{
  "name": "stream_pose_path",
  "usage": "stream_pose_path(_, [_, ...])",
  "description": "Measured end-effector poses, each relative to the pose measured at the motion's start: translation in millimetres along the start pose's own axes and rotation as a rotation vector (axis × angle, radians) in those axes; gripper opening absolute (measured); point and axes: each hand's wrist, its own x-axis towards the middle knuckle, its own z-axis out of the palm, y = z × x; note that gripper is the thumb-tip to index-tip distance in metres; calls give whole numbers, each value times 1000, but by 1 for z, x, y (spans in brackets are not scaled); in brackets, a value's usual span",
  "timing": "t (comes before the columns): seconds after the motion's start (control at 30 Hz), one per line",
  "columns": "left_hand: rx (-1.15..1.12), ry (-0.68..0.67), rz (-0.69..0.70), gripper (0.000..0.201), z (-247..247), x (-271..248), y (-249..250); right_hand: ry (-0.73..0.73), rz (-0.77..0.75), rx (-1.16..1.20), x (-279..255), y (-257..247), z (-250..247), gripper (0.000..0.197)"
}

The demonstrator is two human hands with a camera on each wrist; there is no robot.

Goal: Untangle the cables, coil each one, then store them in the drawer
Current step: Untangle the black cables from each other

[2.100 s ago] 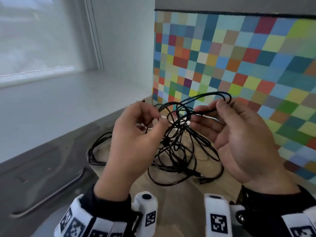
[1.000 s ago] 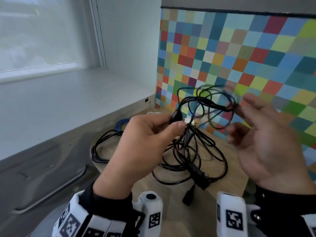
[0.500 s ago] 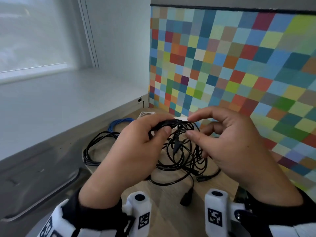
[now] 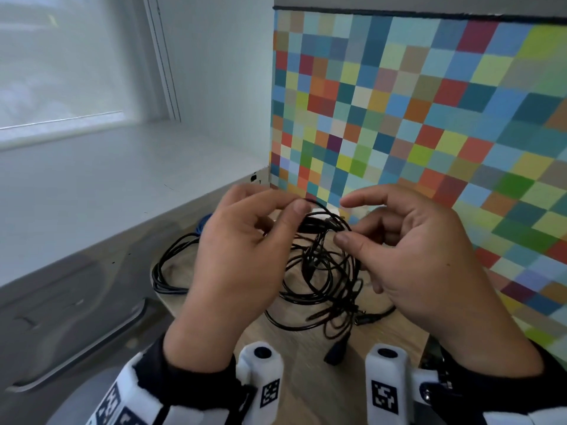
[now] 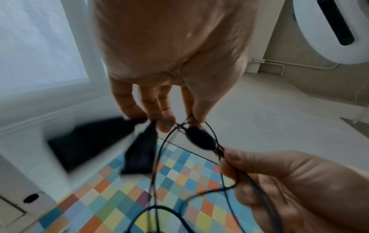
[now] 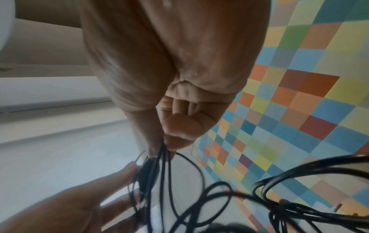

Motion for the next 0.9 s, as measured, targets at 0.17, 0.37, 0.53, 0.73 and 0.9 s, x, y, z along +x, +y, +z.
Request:
stream_pose_path(0.17, [-63, 110, -128, 18, -17, 11, -8, 85, -29, -12, 0, 7, -2, 32])
stream_pose_path(0.37, [-243, 205, -253, 31, -43, 20, -15, 221, -16, 56, 4, 13, -8, 20])
stream_pose_path(0.53, [12, -35, -112, 49, -41, 16, -12, 172, 2, 159, 3, 15, -4, 22])
stream_pose_path(0.73, [132, -403, 97, 62, -20, 1, 5, -89, -14, 173, -1, 9, 3, 29])
stream_pose_path(0.9, [41, -163, 118, 35, -9, 1, -1, -146, -43, 253, -4, 9, 5, 25])
